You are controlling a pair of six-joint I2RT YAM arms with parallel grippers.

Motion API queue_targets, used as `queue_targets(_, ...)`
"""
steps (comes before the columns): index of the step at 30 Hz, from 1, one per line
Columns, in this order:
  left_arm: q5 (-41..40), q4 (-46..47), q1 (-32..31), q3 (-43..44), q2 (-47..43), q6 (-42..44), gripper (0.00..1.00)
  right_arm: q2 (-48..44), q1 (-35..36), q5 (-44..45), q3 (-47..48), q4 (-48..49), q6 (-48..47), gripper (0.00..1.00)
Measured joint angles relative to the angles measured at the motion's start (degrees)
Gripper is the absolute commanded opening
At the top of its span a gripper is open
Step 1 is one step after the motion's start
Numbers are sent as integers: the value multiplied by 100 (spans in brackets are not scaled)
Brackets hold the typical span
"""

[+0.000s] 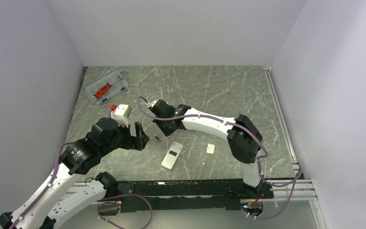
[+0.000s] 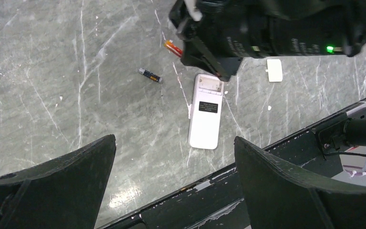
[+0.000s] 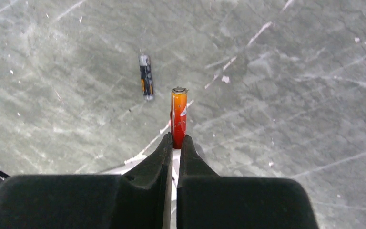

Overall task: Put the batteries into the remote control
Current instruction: Pick up the battery from the center of the board, then load the battery into the remote control.

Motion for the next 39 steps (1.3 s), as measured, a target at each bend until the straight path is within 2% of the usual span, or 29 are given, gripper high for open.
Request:
queue_targets(7,-107,11,4,-17,129,-144,100,-767,0,-4,-772,17,-68,0)
queue_targets(13,-192,278,4,-446,210,-400,99,-1613,0,48,-1499,-35,-153,0)
queue_targets(18,-94,761,7,-863,643,-588,99,-2203,0,4,-1971,-114,-247,0)
queue_targets(32,581,2039,15,-1200,1867,-791,99,-2404,0,-382,-2509,-391,-490,0)
queue_targets(39,1233,2710,15,-1394,2306,-955,99,-2437,0,-826,-2594,-380,-562,0)
